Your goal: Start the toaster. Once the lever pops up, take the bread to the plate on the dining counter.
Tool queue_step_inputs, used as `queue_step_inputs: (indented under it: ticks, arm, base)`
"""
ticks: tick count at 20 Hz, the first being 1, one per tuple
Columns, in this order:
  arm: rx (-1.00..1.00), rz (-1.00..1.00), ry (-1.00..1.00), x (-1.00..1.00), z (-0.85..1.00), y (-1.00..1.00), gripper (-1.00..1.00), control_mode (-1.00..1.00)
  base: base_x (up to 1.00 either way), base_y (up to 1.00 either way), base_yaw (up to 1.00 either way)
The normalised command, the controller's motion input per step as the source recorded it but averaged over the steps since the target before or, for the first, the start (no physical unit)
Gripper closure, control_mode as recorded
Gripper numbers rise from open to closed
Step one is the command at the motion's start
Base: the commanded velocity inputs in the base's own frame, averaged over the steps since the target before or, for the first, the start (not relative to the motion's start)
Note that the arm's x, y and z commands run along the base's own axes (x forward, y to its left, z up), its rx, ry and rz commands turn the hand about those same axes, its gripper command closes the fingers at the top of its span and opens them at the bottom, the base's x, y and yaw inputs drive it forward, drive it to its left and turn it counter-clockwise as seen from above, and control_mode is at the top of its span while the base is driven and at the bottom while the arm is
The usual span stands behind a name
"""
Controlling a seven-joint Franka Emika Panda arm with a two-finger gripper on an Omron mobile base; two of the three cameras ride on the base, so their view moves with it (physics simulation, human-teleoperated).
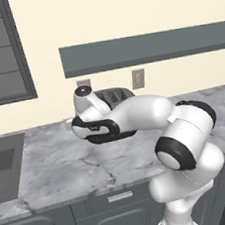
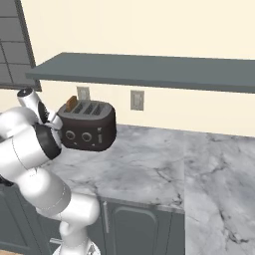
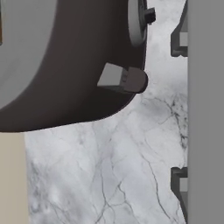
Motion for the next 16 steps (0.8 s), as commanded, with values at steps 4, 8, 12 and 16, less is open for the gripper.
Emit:
queue_step_inputs:
  ticks: [4,8,12,16]
  arm:
    - [0.0,0.0,0.0,0.11,0.0,0.0,-1.0,-1.0]
    - [0.0,0.0,0.0,0.12,0.0,0.0,-1.0,-1.0]
    - [0.0,0.0,0.0,0.14,0.0,0.0,-1.0,-1.0]
    - [0.0,0.0,0.0,0.14,0.0,0.0,-1.0,-1.0]
  base:
    - [0.0,0.0,0.0]
    - [0.0,0.0,0.0]
    - [0.0,0.0,0.0]
    - [0.0,0.0,0.0]
